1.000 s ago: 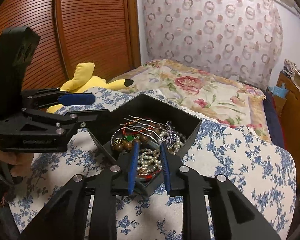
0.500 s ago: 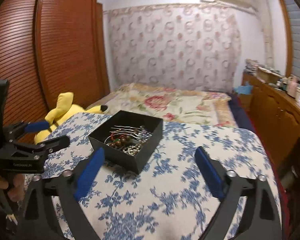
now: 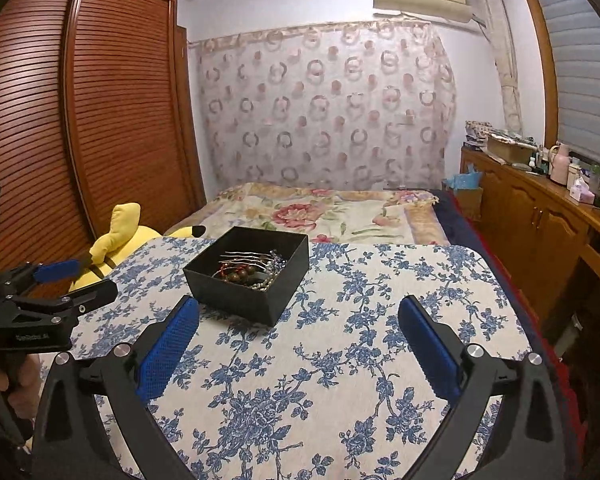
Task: Organize jewelry
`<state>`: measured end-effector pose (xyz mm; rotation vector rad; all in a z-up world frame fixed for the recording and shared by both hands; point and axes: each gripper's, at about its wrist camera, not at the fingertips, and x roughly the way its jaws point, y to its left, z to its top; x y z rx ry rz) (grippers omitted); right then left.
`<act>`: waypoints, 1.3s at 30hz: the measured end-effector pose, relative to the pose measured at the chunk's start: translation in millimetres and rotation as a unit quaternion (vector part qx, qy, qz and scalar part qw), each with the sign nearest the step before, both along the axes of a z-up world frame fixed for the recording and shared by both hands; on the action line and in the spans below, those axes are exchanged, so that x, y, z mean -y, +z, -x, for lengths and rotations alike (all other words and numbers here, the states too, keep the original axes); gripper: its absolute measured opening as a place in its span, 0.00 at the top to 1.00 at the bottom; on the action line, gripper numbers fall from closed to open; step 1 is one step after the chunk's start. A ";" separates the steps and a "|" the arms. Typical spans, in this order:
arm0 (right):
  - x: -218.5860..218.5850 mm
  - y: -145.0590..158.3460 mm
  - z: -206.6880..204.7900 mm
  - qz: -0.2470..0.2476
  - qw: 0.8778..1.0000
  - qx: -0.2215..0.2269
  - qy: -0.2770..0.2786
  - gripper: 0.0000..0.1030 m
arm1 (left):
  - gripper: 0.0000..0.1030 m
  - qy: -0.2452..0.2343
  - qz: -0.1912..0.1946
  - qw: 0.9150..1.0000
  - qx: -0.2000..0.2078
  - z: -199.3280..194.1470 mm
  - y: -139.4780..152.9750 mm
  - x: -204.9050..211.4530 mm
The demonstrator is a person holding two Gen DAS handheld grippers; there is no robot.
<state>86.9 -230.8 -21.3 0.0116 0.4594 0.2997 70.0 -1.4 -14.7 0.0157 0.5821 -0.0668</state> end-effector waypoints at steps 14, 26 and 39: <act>1.3 2.2 9.7 -0.004 1.000 0.006 -0.009 0.03 | 0.08 -0.004 -0.001 1.000 0.021 20.9 11.2 3.2; 2.6 3.0 12.3 -0.007 1.000 0.005 -0.010 0.03 | 0.08 -0.001 -0.001 1.000 0.028 23.9 14.6 4.8; 2.7 2.4 12.5 -0.007 1.000 0.006 -0.011 0.03 | 0.08 0.006 0.000 0.999 0.032 25.1 17.8 2.4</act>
